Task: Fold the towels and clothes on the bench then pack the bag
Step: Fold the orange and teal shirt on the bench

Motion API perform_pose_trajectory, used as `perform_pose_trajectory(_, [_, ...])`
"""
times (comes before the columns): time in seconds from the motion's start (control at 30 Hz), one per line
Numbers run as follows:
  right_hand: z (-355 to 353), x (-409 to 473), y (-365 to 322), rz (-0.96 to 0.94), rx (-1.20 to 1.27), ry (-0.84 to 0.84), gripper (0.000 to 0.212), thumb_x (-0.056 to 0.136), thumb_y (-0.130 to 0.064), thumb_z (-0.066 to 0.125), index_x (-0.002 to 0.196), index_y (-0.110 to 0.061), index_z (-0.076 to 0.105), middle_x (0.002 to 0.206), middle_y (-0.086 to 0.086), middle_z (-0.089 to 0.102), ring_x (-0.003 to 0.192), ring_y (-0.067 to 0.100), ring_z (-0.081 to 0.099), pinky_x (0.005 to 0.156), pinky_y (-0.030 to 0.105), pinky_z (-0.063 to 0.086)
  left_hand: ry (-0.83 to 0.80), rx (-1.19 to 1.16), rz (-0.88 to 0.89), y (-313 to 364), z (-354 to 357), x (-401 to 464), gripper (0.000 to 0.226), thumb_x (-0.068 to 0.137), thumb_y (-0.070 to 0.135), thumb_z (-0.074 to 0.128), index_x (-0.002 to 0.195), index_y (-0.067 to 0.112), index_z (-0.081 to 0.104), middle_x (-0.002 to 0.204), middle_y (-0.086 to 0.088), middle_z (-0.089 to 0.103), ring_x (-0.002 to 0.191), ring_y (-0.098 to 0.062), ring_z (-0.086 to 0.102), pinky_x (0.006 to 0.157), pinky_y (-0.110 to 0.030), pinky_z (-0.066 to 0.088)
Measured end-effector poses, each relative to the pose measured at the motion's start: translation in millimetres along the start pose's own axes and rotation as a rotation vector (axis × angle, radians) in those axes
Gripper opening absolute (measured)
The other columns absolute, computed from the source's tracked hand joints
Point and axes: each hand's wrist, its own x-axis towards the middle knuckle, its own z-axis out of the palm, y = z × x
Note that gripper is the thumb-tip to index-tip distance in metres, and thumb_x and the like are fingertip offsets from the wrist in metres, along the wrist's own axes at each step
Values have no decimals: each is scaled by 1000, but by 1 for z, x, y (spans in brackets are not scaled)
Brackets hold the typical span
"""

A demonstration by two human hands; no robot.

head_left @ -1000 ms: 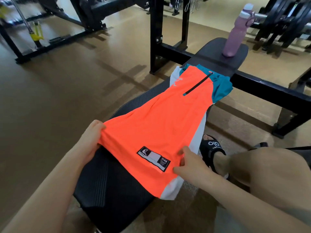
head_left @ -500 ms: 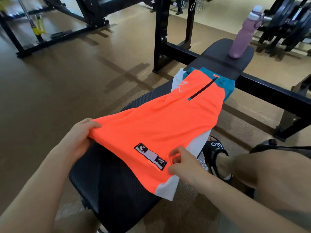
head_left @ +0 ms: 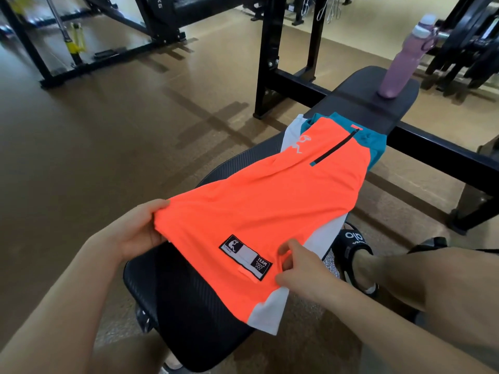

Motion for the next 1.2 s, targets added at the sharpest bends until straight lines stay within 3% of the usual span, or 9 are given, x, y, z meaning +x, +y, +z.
perform_pose_trajectory(0.13, [-2, 3, 0, 5, -33, -21, 38, 76, -3, 61, 107, -20, 45, 84, 4, 53, 62, 15, 48, 50, 28, 37, -98, -97, -67, -9, 11, 1, 54, 109, 42, 27, 116, 2, 63, 81, -13, 66, 65, -25, 65, 70, -37, 50])
perform_pose_trajectory(0.3, [-3, 6, -2, 8, -76, -54, 40, 77, -1, 60, 108, -19, 42, 79, 3, 50, 59, 14, 47, 44, 23, 36, 8, -119, -42, -12, 11, 10, 28, 104, 12, 42, 112, 0, 65, 96, -14, 70, 74, -20, 71, 66, -32, 63])
perform_pose_trajectory(0.47, [-14, 0, -2, 68, 67, -82, 43, 76, -2, 65, 111, -21, 49, 92, 8, 55, 66, 19, 57, 58, 31, 49, -50, -50, 26, -4, 6, 9, 23, 99, 9, 49, 101, 6, 72, 87, -7, 66, 76, -16, 62, 78, -33, 54])
perform_pose_trajectory(0.6, [-26, -17, 1, 43, 32, -18, 41, 72, -5, 66, 105, -27, 53, 90, 9, 60, 61, 15, 53, 58, 33, 43, 208, 112, 326, 11, -7, 2, 10, 92, 5, 63, 97, 10, 69, 85, -6, 61, 69, -15, 56, 51, -25, 52])
perform_pose_trajectory(0.73, [-9, -32, 10, -48, -522, -18, 41, 83, -16, 54, 121, -26, 43, 102, 2, 47, 85, 18, 55, 71, 34, 46, 600, 570, 710, 10, -29, 2, 29, 84, -6, 63, 99, 18, 64, 88, 3, 62, 83, -13, 59, 72, -14, 50])
perform_pose_trajectory(0.8, [9, -33, 9, -181, -759, 118, 40, 83, -23, 51, 123, -26, 43, 103, -2, 40, 99, 23, 51, 74, 37, 43, 580, 711, 584, 2, -31, 8, 28, 91, 13, 65, 118, 19, 60, 108, -1, 64, 102, -19, 61, 89, -29, 48])
perform_pose_trajectory(0.93, [39, -22, 2, -495, -688, 251, 37, 82, -40, 46, 114, -25, 56, 102, -3, 49, 96, 23, 52, 77, 40, 50, 304, 996, 69, -23, -25, 27, 60, 99, 55, 48, 141, 13, 47, 140, -11, 55, 127, -28, 53, 103, -36, 40])
perform_pose_trajectory(1.1, [65, -6, 0, -642, -852, 298, 20, 70, -38, 58, 86, -26, 54, 83, -5, 53, 77, 21, 54, 62, 35, 48, 428, 1056, 304, -23, -25, 30, 12, 95, 21, 55, 99, 11, 59, 91, -3, 62, 92, -26, 58, 69, -34, 37])
perform_pose_trajectory(1.2, [70, 4, 0, -696, -883, 311, 9, 68, -23, 56, 75, -26, 51, 70, -6, 54, 69, 21, 55, 57, 34, 46, 472, 978, 343, -15, -30, 27, 6, 93, 14, 53, 91, 11, 58, 83, -1, 59, 79, -19, 53, 62, -31, 39])
